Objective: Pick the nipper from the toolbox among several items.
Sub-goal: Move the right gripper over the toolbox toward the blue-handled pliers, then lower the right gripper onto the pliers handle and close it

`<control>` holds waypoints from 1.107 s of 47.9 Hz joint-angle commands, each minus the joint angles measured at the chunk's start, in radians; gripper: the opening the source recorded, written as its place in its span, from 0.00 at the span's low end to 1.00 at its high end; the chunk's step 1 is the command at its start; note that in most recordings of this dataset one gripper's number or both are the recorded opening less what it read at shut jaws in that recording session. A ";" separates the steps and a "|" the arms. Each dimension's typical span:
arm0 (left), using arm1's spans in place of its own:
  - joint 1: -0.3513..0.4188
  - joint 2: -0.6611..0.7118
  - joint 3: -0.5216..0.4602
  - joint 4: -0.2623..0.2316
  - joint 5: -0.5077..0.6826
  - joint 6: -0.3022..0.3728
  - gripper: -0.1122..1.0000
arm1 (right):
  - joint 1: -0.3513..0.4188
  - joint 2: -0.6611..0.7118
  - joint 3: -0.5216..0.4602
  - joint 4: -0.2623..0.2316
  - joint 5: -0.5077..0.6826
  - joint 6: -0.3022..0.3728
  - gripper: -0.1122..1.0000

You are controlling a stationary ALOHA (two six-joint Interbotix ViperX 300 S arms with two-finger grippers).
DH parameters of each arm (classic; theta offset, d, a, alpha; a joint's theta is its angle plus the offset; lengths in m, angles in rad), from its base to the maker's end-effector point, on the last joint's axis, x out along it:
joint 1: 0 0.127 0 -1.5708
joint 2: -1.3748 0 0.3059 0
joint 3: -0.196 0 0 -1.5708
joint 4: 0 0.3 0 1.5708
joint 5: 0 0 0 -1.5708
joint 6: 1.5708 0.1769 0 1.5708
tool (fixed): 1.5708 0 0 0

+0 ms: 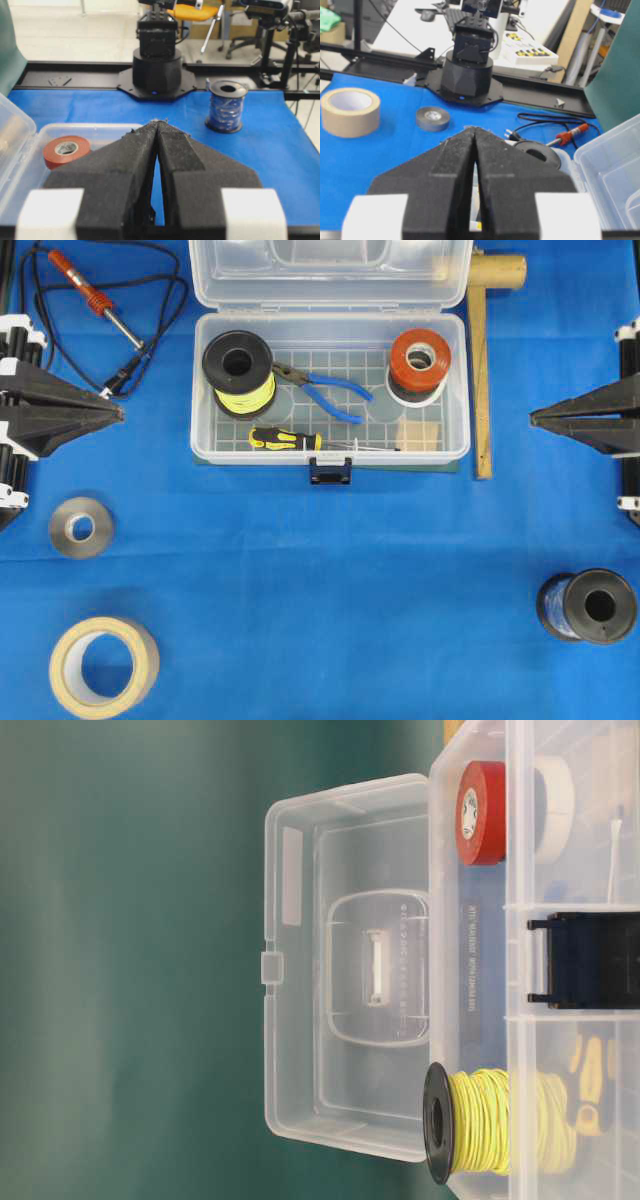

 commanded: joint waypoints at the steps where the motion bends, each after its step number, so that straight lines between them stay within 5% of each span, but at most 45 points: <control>1: 0.002 0.005 -0.017 -0.032 0.003 0.009 0.10 | -0.011 0.009 -0.028 0.008 -0.002 0.005 0.10; 14: 0.002 0.005 -0.017 -0.031 0.017 0.008 0.10 | -0.089 0.163 -0.242 0.014 0.281 0.046 0.10; 27: 0.002 0.003 -0.017 -0.031 0.020 0.008 0.10 | -0.204 0.497 -0.459 0.011 0.431 0.051 0.11; 32: 0.002 0.002 -0.017 -0.031 0.020 0.008 0.10 | -0.224 0.647 -0.549 0.006 0.495 0.046 0.26; 42: 0.002 -0.006 -0.017 -0.032 0.023 0.006 0.10 | -0.239 0.897 -0.718 -0.043 0.658 0.041 0.80; 53: 0.002 -0.002 -0.015 -0.032 0.028 0.003 0.10 | -0.250 1.091 -0.799 -0.054 0.695 0.035 0.72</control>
